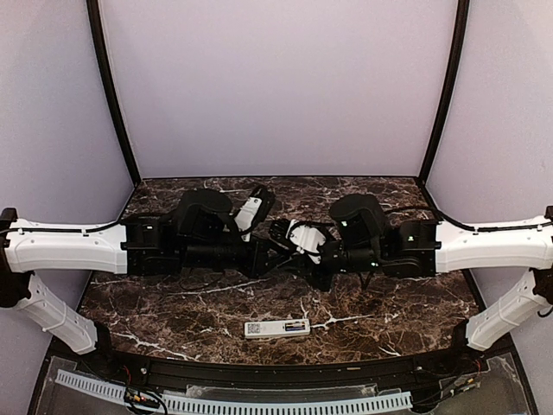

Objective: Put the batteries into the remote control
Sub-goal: Pass from the right arm to the left

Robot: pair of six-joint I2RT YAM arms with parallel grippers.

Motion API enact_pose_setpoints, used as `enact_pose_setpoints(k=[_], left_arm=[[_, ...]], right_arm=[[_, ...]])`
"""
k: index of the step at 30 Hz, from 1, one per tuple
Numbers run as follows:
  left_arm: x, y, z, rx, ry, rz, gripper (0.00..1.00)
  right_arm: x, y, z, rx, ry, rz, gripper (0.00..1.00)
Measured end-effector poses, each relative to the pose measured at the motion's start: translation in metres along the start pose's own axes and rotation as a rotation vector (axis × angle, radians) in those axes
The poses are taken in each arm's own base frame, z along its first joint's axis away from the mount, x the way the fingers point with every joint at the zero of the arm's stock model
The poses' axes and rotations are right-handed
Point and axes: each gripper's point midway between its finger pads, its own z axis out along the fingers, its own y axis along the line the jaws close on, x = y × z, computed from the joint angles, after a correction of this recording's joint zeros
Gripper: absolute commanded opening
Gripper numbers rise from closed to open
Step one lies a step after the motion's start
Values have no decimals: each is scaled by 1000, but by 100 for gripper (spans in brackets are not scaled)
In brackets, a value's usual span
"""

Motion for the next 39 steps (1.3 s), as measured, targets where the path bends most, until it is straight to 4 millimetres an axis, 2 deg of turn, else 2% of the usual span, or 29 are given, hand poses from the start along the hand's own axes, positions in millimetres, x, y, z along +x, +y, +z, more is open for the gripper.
enact_pose_setpoints(k=[6,8,9,10,17,20,23,25,28,33,36,39], left_arm=[[-2,5,0,-14,0,-6,12],[-3,5,0,-15,0,-6,8],[-2,5,0,-15,1,-6,2],[-2,5,0,-15,2,-6,1],[-4,5,-1,-15,-3,-11,0],[-5,4,-1,-14,-4,-11,0],[-5,4,-1,-13,-6,-10,0],[-6,2,-2,-3,-9,-4,0],[-7,-2,-3,9,-15,4,0],[-13,-4,-11,19,-49,5,0],[-21,-5,-22,23,-100,4,0],[-32,-6,-35,25,-161,-9,0]], right_arm=[[-2,-8,5,33,31,-2,4],[-2,-10,6,42,32,-2,4],[-2,-10,6,47,33,-2,4],[-2,-10,6,48,34,-3,4],[-3,-11,6,54,32,-15,7],[-3,-12,5,54,32,-22,17],[-3,-12,5,54,31,-24,41],[-8,-12,5,55,16,-29,50],[-14,-12,5,55,-7,-36,54],[-24,-12,4,60,-63,-49,55],[-23,-11,-3,73,-111,-63,56],[-20,-10,-20,98,-184,-93,61]])
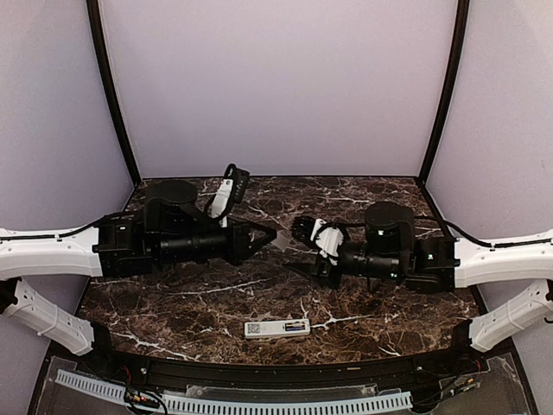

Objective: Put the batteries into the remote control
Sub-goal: Pass from the right arm to the left, then pass from the left arm to the right

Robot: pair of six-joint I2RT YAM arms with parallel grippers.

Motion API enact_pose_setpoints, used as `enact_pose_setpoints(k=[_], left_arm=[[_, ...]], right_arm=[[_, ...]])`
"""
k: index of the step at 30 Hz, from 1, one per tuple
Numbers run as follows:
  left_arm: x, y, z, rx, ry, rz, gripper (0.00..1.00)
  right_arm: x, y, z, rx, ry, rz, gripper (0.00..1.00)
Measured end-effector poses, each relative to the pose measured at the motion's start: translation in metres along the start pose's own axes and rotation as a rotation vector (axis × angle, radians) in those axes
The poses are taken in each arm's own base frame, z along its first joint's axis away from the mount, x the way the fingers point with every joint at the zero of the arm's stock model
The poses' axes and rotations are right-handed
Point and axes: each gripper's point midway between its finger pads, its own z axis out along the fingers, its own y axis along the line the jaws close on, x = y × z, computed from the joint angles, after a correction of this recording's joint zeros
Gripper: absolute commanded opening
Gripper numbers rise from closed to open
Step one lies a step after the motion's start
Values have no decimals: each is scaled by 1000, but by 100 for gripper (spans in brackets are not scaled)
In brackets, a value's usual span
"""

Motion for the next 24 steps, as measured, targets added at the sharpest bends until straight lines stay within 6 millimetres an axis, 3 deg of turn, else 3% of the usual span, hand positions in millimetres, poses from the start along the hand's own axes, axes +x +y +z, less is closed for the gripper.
enact_pose_setpoints(k=[4,8,20,24], left_arm=[[-27,-9,-16,24,-103,-26,0],[-47,-20,-24,69,-177,-50,0],[-92,-55,-42,193,-285,-54,0],[-101,-62,-47,214,-305,-53,0]], right_arm=[[-12,-7,-26,71,-145,-58,64],[-37,-23,-41,168,-276,-118,63],[-85,-49,-55,201,-452,-155,55],[-91,-49,-57,199,-466,-180,55]])
